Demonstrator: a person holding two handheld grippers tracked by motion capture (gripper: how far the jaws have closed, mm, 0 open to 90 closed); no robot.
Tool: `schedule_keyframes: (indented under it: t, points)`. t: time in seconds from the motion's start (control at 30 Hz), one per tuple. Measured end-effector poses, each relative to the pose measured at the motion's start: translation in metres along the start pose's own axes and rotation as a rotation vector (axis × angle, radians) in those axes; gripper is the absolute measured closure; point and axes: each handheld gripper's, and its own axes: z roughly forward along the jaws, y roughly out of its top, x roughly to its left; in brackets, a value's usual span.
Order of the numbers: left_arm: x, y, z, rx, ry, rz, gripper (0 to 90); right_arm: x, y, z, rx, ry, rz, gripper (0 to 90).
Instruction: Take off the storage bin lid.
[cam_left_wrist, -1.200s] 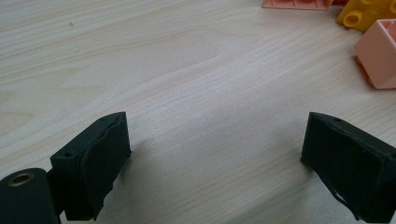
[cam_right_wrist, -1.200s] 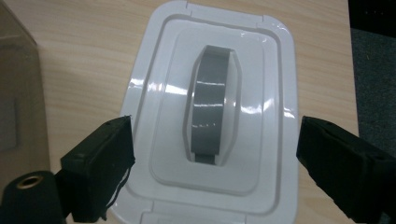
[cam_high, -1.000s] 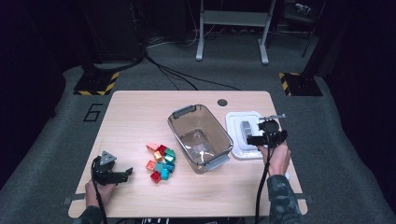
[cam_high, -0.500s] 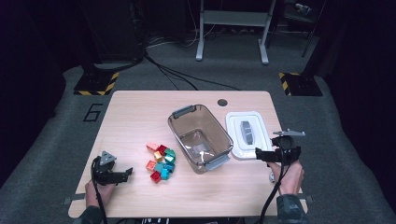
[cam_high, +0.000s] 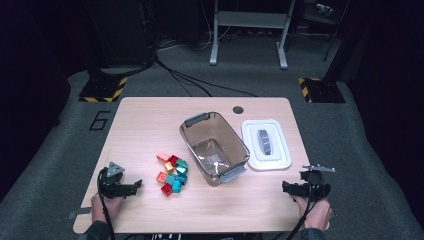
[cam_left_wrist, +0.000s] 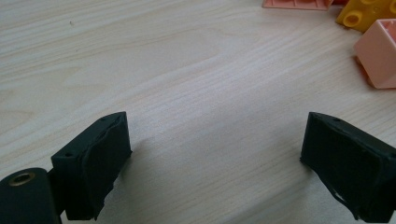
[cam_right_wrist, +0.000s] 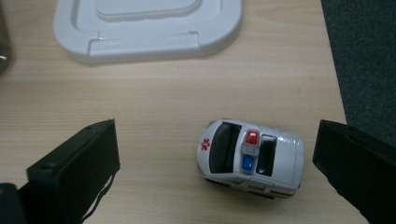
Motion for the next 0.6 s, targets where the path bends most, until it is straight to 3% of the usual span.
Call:
schedule_keyframes:
  t: [0.2, 0.23, 0.5, 0.53, 0.6]
  points:
    - [0.001, 0.0, 0.0, 0.001, 0.002, 0.008, 8.0, -0.004, -0.013, 0.015, 0.031, -0.028, 0.053, 2.5]
    - [0.001, 0.0, 0.0, 0.0, 0.001, 0.007, 8.0, -0.006, -0.014, 0.017, 0.036, -0.035, 0.037, 2.9]
    - [0.001, 0.0, 0.0, -0.002, -0.001, 0.006, 8.0, -0.008, -0.026, 0.03, 0.059, -0.078, 0.056, 11.9]
    - [0.001, 0.0, 0.0, -0.002, 0.0, 0.007, 8.0, -0.01, -0.027, 0.031, 0.041, -0.082, 0.042, 12.6]
    - [0.001, 0.0, 0.0, -0.004, -0.001, 0.007, 8.0, -0.01, -0.028, 0.029, 0.032, -0.088, 0.059, 14.9]
